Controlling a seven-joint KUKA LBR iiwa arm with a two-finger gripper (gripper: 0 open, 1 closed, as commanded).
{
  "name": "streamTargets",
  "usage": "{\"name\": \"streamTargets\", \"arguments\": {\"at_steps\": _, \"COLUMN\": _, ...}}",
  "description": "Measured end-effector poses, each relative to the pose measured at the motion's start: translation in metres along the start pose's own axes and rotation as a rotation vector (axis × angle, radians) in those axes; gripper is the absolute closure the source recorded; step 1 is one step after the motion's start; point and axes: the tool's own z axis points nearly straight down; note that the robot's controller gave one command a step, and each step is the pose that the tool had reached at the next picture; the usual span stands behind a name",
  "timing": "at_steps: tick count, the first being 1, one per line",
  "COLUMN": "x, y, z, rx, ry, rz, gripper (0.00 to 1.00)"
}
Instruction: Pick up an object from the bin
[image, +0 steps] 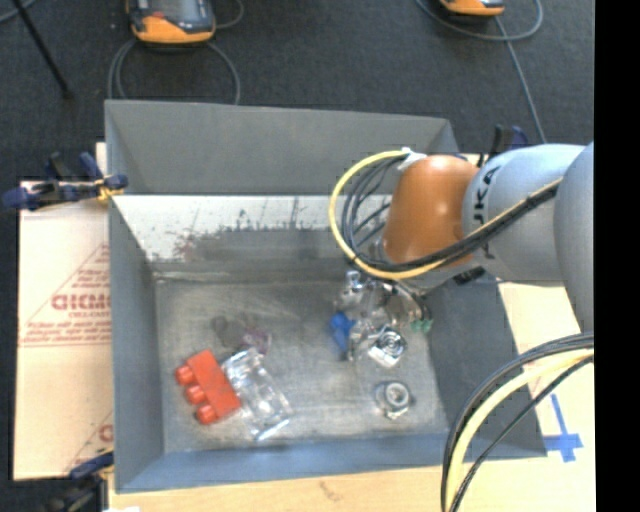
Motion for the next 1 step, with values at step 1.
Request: {"name": "streamTargets", "arguments": {"at_steps": 1, "x": -0.0339, "y": 0.042, "z": -0.2114, "rx": 0.003, "ry": -0.009, "rz": -0.36, "gripper": 1.0}}
